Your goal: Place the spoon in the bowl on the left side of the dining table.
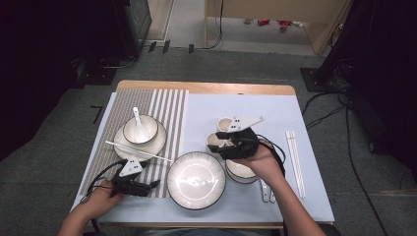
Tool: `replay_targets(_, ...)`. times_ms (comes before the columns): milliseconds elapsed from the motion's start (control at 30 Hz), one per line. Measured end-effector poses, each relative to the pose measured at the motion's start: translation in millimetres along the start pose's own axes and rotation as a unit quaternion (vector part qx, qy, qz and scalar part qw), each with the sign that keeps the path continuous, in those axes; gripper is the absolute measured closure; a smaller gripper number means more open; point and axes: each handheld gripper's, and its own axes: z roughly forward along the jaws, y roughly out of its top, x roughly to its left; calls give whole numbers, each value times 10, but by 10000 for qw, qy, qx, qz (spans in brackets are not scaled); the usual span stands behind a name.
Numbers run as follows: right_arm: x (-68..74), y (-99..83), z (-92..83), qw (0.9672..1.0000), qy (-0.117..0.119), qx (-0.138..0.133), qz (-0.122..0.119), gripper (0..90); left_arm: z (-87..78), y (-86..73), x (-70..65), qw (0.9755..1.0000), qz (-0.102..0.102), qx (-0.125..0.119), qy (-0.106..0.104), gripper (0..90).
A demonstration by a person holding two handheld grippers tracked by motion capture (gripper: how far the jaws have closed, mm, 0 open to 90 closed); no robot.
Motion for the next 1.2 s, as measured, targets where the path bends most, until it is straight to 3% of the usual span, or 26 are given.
replay_targets(1200,-227,-324,-340,9984,-346,-189,402,480,-1,0,2,10000,2,2,-5,175)
